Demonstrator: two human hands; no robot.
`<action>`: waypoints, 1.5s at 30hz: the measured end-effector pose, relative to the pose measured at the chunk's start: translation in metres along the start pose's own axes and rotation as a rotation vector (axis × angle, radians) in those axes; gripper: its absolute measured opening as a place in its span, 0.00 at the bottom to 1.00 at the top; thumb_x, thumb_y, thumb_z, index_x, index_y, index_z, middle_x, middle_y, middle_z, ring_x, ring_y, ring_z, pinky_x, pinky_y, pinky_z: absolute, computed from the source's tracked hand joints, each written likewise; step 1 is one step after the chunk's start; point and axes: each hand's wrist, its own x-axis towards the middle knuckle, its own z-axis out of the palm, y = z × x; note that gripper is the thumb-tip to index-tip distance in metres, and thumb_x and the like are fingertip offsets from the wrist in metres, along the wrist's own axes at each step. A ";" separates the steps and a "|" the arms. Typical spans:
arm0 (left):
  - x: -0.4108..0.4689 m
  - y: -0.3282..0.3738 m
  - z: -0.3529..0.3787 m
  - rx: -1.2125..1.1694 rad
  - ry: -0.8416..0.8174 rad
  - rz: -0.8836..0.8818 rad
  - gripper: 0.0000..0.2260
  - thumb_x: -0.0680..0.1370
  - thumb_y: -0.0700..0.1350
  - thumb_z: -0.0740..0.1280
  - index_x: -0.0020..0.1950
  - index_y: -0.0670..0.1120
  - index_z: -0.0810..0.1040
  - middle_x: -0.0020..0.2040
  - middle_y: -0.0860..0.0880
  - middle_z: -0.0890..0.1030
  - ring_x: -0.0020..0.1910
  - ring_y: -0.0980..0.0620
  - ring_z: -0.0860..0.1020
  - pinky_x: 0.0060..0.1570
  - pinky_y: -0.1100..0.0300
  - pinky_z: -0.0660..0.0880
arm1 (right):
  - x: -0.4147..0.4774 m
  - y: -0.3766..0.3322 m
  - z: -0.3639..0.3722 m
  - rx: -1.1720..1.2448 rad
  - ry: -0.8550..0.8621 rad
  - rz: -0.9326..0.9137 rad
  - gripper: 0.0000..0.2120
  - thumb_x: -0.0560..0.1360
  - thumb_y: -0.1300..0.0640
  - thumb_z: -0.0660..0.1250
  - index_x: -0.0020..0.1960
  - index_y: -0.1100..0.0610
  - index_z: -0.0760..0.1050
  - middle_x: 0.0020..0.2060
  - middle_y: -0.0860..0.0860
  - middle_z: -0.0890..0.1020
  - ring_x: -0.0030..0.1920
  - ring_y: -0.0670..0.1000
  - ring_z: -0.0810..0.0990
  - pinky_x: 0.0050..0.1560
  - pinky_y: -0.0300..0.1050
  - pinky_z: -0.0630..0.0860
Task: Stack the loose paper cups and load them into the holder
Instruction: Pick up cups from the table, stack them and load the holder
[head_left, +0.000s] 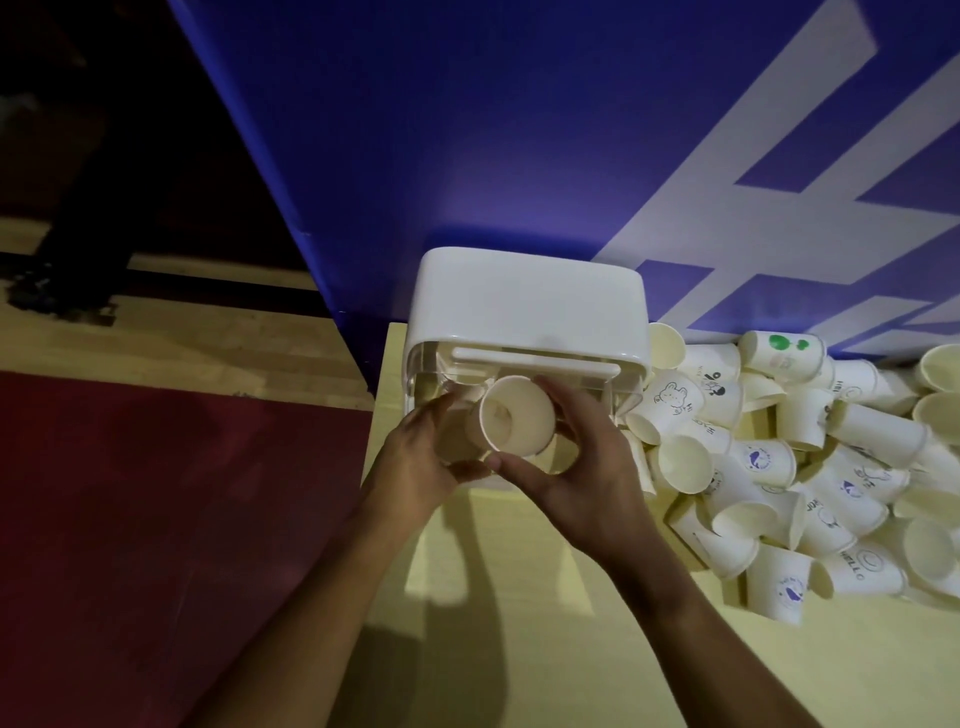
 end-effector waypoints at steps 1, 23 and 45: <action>0.000 0.000 -0.002 -0.030 -0.024 -0.014 0.45 0.63 0.52 0.86 0.76 0.54 0.71 0.68 0.53 0.79 0.65 0.55 0.78 0.61 0.59 0.76 | 0.002 0.002 0.005 -0.003 -0.003 0.005 0.36 0.66 0.44 0.83 0.70 0.47 0.72 0.60 0.37 0.78 0.62 0.44 0.79 0.60 0.47 0.79; -0.019 0.009 -0.027 -0.395 -0.008 -0.179 0.13 0.86 0.44 0.60 0.65 0.56 0.79 0.42 0.55 0.86 0.44 0.61 0.84 0.49 0.66 0.77 | 0.001 0.028 0.060 -0.128 -0.132 0.050 0.38 0.67 0.42 0.82 0.72 0.52 0.73 0.65 0.45 0.79 0.66 0.43 0.76 0.65 0.36 0.73; -0.010 -0.002 -0.023 -0.097 -0.094 -0.138 0.19 0.86 0.46 0.61 0.77 0.56 0.70 0.50 0.60 0.83 0.48 0.73 0.78 0.47 0.76 0.73 | 0.009 0.044 0.058 -0.065 -0.252 0.187 0.38 0.68 0.42 0.81 0.74 0.38 0.69 0.68 0.37 0.77 0.66 0.40 0.76 0.65 0.46 0.77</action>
